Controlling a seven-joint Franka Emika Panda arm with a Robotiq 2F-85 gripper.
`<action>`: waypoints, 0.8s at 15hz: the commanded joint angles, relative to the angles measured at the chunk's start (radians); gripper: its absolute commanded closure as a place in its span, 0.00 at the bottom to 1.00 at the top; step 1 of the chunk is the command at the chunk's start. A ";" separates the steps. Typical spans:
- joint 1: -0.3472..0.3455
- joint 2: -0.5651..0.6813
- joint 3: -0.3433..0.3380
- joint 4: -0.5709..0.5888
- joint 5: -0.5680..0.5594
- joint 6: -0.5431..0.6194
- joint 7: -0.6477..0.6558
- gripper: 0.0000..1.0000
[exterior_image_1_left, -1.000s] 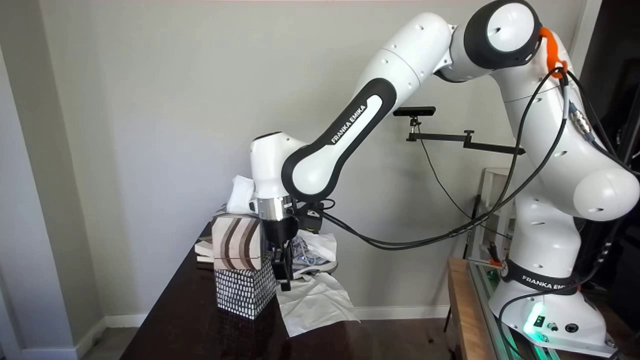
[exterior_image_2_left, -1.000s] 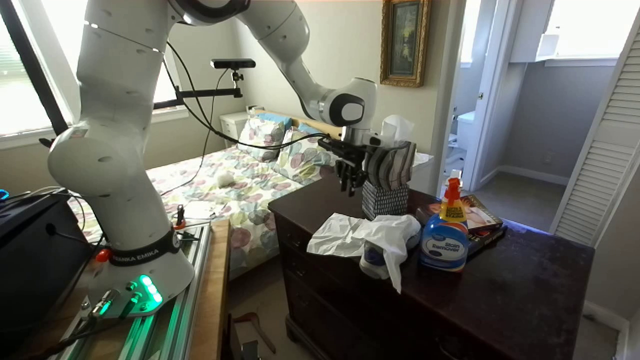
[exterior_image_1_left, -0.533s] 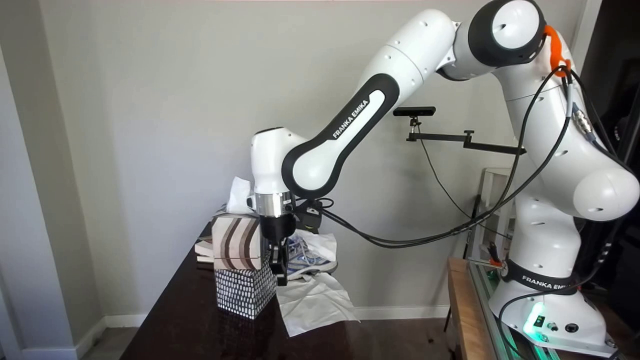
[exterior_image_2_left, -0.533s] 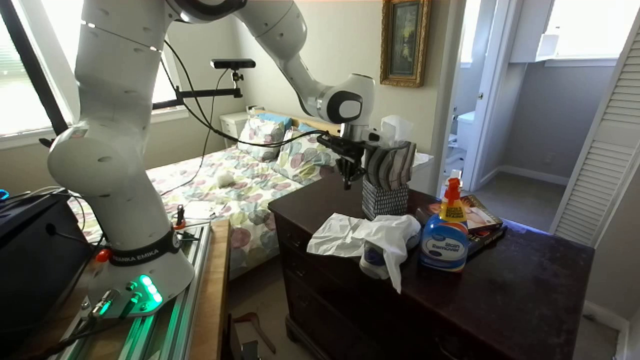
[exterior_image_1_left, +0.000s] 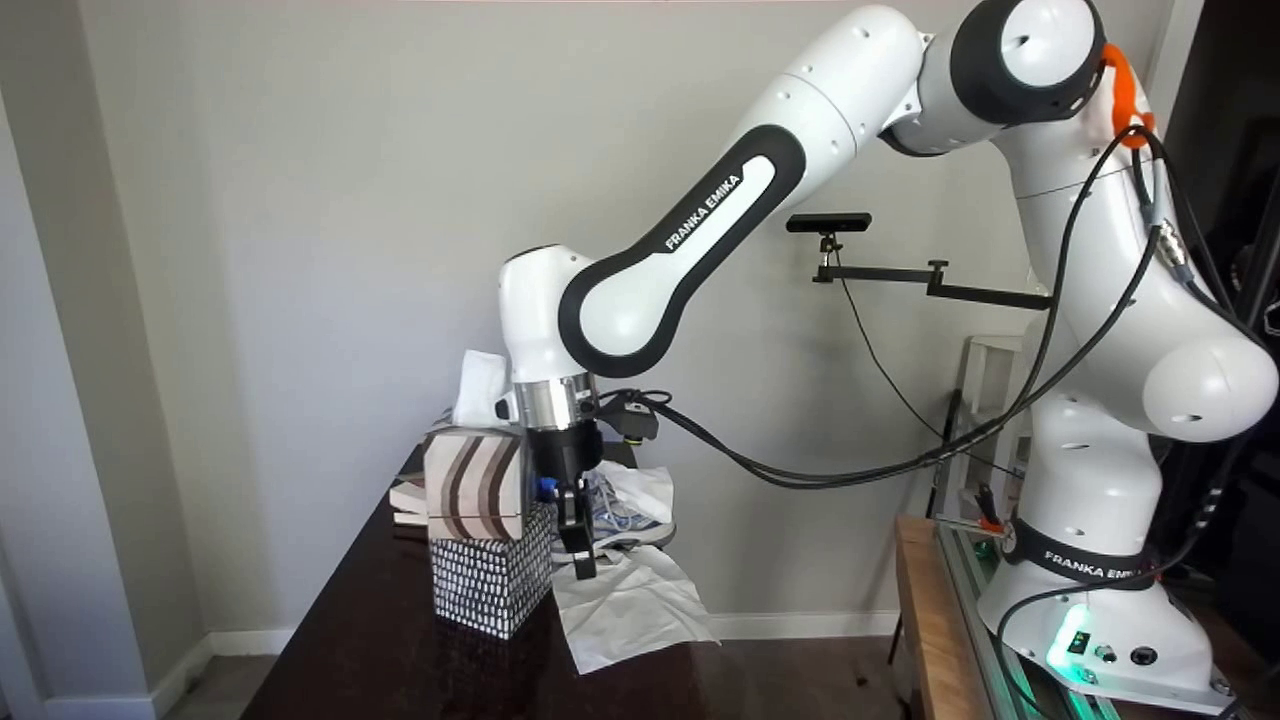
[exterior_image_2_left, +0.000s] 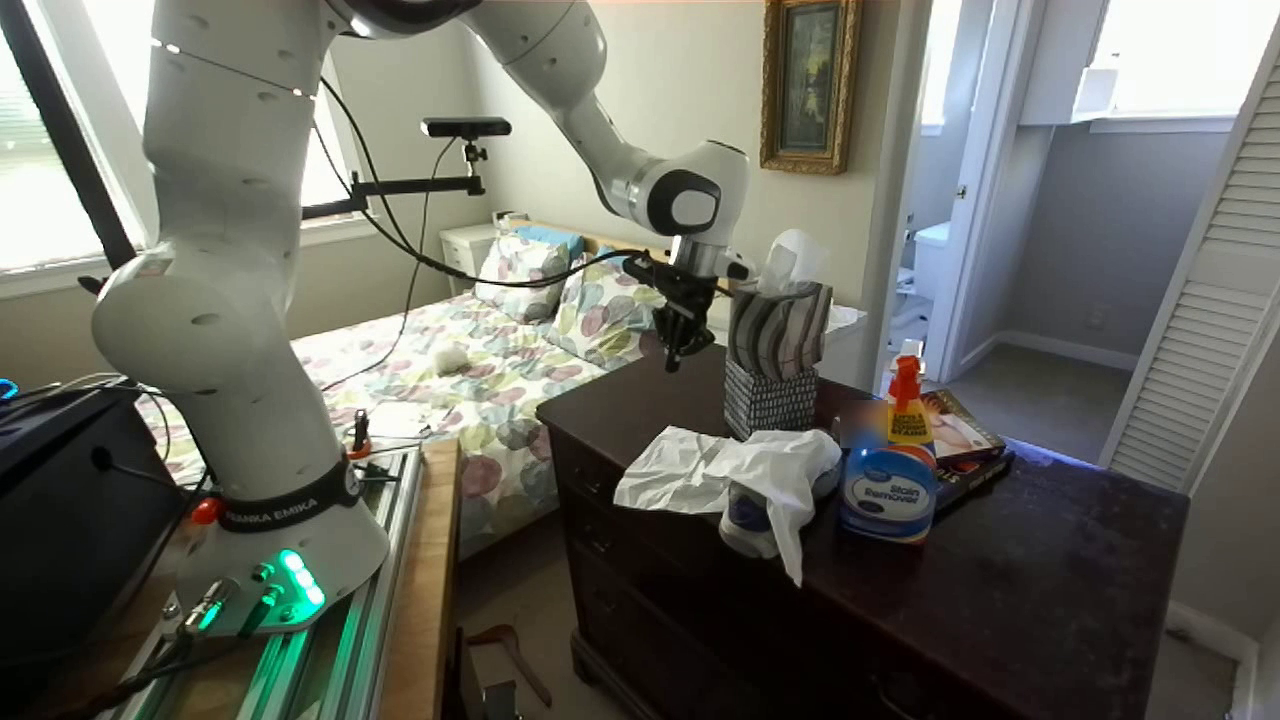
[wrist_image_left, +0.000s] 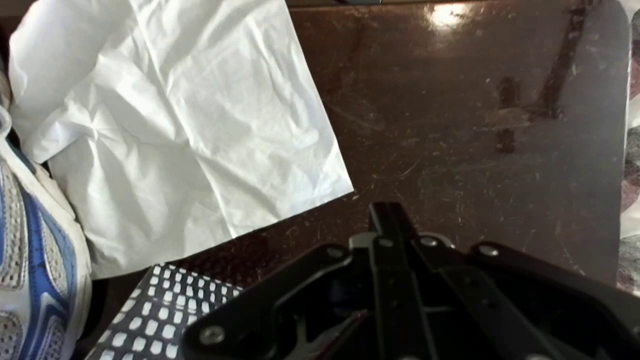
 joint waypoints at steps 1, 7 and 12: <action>-0.017 0.020 0.010 0.020 0.045 -0.085 -0.051 1.00; -0.048 0.042 0.028 0.058 0.124 -0.212 -0.179 1.00; -0.050 0.023 0.026 0.059 0.151 -0.210 -0.236 1.00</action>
